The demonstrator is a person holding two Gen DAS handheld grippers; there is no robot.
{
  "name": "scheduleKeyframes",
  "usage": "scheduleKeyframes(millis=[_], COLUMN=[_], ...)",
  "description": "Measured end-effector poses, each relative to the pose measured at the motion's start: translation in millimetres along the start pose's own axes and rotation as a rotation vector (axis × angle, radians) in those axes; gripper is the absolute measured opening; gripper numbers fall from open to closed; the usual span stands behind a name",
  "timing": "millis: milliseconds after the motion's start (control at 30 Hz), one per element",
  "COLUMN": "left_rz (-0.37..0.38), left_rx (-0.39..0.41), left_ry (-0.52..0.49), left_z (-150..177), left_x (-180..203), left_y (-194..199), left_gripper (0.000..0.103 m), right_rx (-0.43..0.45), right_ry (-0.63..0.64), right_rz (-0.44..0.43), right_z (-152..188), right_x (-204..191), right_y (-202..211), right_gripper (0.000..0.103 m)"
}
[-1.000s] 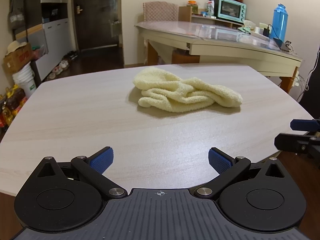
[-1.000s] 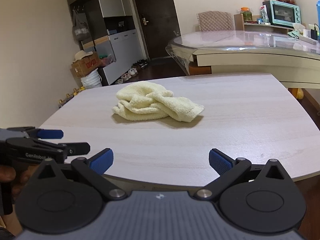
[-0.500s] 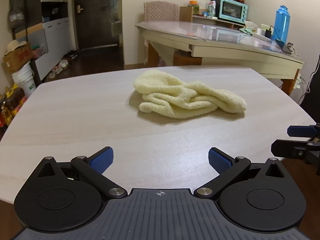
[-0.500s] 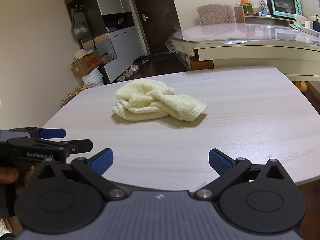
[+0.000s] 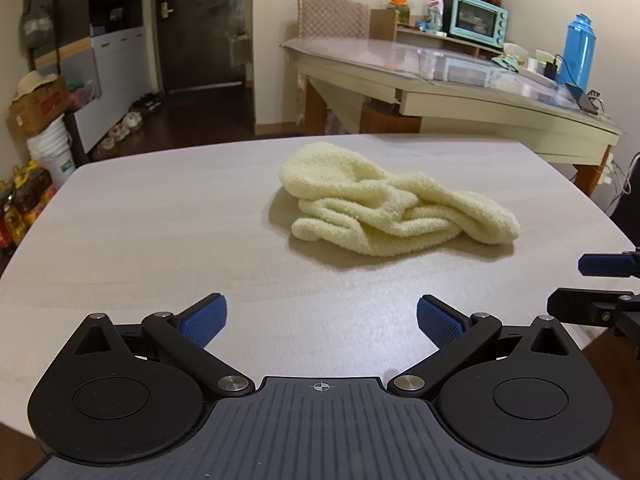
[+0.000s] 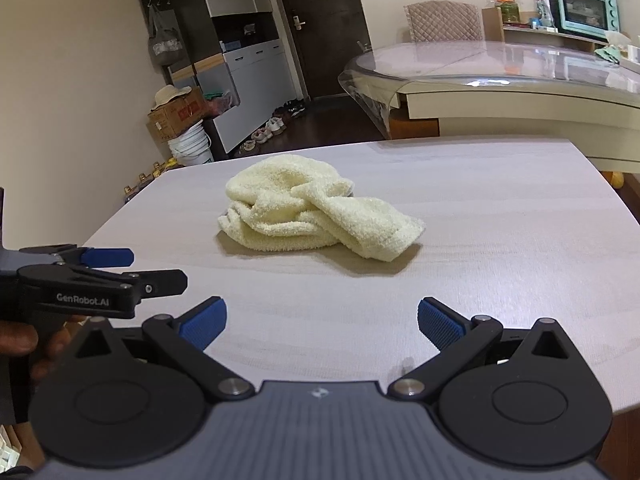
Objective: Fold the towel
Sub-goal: 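Move both grippers toward the crumpled yellow towel on the table, then grasp a towel edge with the right gripper while the left gripper approaches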
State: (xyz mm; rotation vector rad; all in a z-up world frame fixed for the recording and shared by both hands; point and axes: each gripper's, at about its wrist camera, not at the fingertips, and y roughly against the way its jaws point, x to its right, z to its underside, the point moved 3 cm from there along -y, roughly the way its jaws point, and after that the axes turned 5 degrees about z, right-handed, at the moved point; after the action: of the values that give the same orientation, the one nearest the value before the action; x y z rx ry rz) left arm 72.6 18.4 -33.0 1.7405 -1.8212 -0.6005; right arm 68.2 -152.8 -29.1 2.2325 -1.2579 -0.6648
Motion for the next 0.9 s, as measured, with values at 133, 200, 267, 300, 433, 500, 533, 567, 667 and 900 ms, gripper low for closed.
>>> scheduleKeyframes(millis=[133,200,267,300,433,500,533,567,667,900], left_rz=[-0.002,-0.001,-0.001,-0.001,-0.004,-0.005,-0.006,-0.006,-0.010,-0.025], left_rx=[0.000,0.002,0.003,0.004,0.004,0.002,0.002,0.002,0.003,0.007], left_ry=[0.002,0.003,0.006,0.007,0.010,0.013,0.014,0.015,0.021,0.031], left_z=[-4.2,-5.8,-7.3,-8.2,-12.1,-14.6,-15.6,-16.7,-20.2,-29.7], left_x=[-3.0,-4.1,-5.3,-6.1,-9.3,-11.7,-12.8,-14.0,-18.8,-30.5], left_y=[-4.9,-6.3,-8.0,-8.9,-12.6,-15.1,-16.1,-17.3,-20.7,-27.3], left_gripper=[0.103,0.103,0.103,0.103,0.103,0.103,0.103,0.103,0.103,0.103], right_rx=[0.004,-0.002,-0.010,-0.013,0.013,0.042,0.056,0.057,0.020,-0.032], right_ry=[-0.003,-0.007,-0.032,-0.047,-0.046,0.034,0.071,0.069,0.048,0.137], right_rz=[-0.020,-0.037,-0.074,-0.088,-0.097,-0.040,-0.014,-0.030,-0.068,-0.098], right_z=[-9.0,-12.6,-17.1,-18.7,-30.7,-33.9,-35.4,-37.2,-46.4,-89.9], right_x=[-0.5,-0.2,1.9,3.0,2.5,-5.7,-9.7,-10.0,-7.5,-9.5], right_y=[-1.6,-3.2,-6.1,-7.0,-8.6,-7.6,-7.2,-8.7,-21.4,-62.0], right_gripper=[0.103,0.103,0.103,0.103,0.103,0.103,0.103,0.103,0.103,0.084])
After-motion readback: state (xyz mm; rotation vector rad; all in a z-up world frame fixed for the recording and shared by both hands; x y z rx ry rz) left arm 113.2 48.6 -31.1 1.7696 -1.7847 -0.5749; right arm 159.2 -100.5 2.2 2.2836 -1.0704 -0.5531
